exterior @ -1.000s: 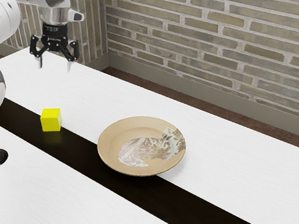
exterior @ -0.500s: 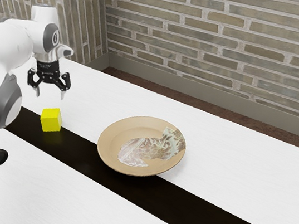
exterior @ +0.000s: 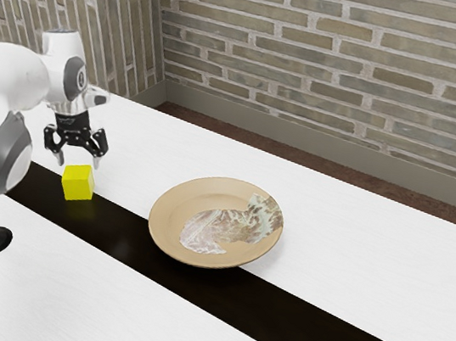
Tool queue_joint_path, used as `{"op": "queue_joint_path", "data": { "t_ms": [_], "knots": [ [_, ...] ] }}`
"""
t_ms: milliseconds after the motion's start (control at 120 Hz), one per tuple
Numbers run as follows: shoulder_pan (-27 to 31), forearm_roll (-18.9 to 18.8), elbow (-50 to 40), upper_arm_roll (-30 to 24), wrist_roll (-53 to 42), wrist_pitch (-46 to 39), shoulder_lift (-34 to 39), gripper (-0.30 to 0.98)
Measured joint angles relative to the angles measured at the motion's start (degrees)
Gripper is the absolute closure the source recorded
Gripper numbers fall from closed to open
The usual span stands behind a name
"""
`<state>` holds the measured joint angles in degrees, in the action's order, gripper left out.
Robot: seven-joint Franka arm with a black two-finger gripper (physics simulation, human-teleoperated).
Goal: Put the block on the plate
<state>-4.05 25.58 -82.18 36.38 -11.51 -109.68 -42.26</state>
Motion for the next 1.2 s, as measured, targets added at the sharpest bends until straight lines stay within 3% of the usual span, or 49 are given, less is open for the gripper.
{"op": "queue_joint_path", "data": {
  "t_ms": [533,767,1200],
  "knots": [
    [0.2,0.4,-3.6,-1.6,-3.4,-3.0,-1.0,0.01],
    [0.4,0.5,-4.2,-1.6,-4.1,-3.2,-1.1,0.16],
    [0.4,-0.5,-4.2,-1.3,-4.7,-3.2,2.1,0.28]
  ]
}}
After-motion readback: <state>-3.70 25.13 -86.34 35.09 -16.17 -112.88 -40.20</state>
